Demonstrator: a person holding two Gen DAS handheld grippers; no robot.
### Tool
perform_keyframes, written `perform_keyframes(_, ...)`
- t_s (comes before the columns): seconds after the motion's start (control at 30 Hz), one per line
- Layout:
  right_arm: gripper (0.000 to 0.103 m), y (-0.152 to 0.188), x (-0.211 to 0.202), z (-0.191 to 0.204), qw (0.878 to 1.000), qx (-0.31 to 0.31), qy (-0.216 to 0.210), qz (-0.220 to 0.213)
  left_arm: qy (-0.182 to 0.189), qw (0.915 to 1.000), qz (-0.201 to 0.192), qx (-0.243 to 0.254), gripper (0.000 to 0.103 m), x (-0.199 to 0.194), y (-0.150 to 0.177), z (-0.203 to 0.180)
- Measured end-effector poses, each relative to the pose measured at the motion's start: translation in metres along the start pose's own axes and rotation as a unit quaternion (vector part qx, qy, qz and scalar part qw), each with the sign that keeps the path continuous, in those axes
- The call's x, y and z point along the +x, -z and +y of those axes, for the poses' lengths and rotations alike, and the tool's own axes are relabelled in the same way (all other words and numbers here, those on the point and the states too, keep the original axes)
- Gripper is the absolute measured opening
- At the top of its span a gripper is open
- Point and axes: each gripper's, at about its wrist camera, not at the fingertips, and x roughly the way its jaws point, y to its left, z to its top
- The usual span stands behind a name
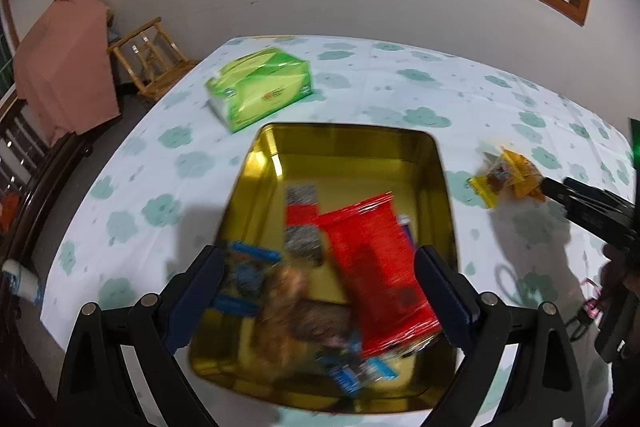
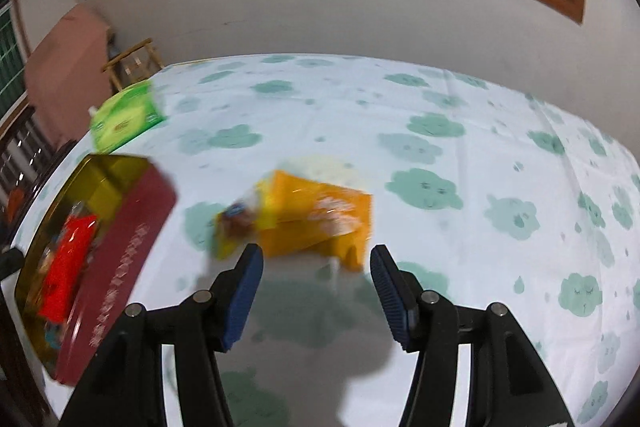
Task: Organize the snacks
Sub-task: 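Grasp the orange snack packet on the cloth with the right tool, then grasp the yellow-wrapped cake with the left tool while the right tool holds the orange packet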
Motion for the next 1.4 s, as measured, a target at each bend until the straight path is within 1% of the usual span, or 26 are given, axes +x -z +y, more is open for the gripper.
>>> perform_keyframes(0.17, 0.058, -0.011, 0.029, -0.01, 1.0, 0.019, -0.006, 0.014, 0.005, 0.9997, -0.003, 0.023, 0.095, 0.007, -0.011, -0.022)
perform_keyframes(0.23, 0.064, -0.014, 0.038, -0.009, 0.999, 0.027, -0.013, 0.016, 0.008, 0.9996, -0.003, 0.028, 0.095, 0.01, -0.014, -0.029)
perform_keyframes(0.33, 0.068, -0.016, 0.048, -0.007, 0.999, 0.032, -0.018, 0.011, 0.011, 0.9993, -0.001, 0.035, 0.095, 0.016, -0.02, -0.039)
perform_keyframes(0.4, 0.07, -0.018, 0.055, -0.004, 0.999, 0.027, -0.021, 0.012, 0.012, 0.9992, -0.002, 0.039, 0.095, 0.019, -0.022, -0.044)
perform_keyframes(0.57, 0.07, -0.019, 0.062, 0.013, 1.0, -0.029, 0.009, 0.005, 0.015, 0.9988, -0.003, 0.046, 0.095, 0.023, -0.029, -0.057)
perform_keyframes(0.6, 0.069, -0.019, 0.063, 0.015, 0.999, -0.034, 0.011, 0.005, 0.016, 0.9987, -0.003, 0.048, 0.095, 0.024, -0.029, -0.06)
perform_keyframes(0.63, 0.061, -0.019, 0.062, 0.015, 0.999, -0.035, 0.007, 0.003, 0.016, 0.9987, -0.003, 0.049, 0.095, 0.024, -0.03, -0.062)
perform_keyframes(0.67, 0.056, -0.019, 0.061, 0.014, 0.999, -0.035, 0.005, 0.001, 0.017, 0.9986, -0.003, 0.051, 0.095, 0.024, -0.03, -0.064)
perform_keyframes(0.7, 0.047, -0.019, 0.061, 0.014, 0.999, -0.036, 0.006, 0.001, 0.018, 0.9984, -0.004, 0.053, 0.095, 0.024, -0.031, -0.067)
perform_keyframes(0.73, 0.042, -0.019, 0.061, 0.012, 0.999, -0.038, 0.007, 0.0, 0.018, 0.9983, -0.004, 0.055, 0.095, 0.023, -0.031, -0.07)
perform_keyframes(0.77, 0.039, -0.019, 0.06, 0.01, 0.999, -0.039, 0.007, 0.0, 0.018, 0.9982, -0.005, 0.056, 0.095, 0.023, -0.031, -0.073)
perform_keyframes(0.83, 0.031, -0.018, 0.058, 0.005, 0.999, -0.038, 0.003, 0.0, 0.02, 0.9981, -0.006, 0.058, 0.095, 0.023, -0.032, -0.078)
perform_keyframes(0.87, 0.029, -0.018, 0.057, 0.003, 0.999, -0.038, 0.001, 0.0, 0.02, 0.998, -0.006, 0.06, 0.095, 0.023, -0.032, -0.081)
perform_keyframes(0.9, 0.025, -0.017, 0.056, 0.002, 0.999, -0.039, 0.001, 0.0, 0.02, 0.9979, -0.006, 0.062, 0.095, 0.023, -0.032, -0.083)
perform_keyframes(1.0, 0.024, -0.013, 0.052, -0.003, 0.999, -0.039, -0.004, 0.0, 0.018, 0.9977, -0.007, 0.066, 0.095, 0.023, -0.032, -0.091)
perform_keyframes(1.2, 0.023, -0.004, 0.042, -0.015, 0.999, -0.041, -0.004, 0.0, 0.028, 0.9974, -0.006, 0.067, 0.095, 0.025, -0.032, -0.106)
perform_keyframes(1.4, 0.023, 0.013, 0.024, -0.049, 1.0, -0.026, 0.012, -0.002, 0.05, 0.9964, 0.001, 0.068, 0.095, 0.034, -0.031, -0.126)
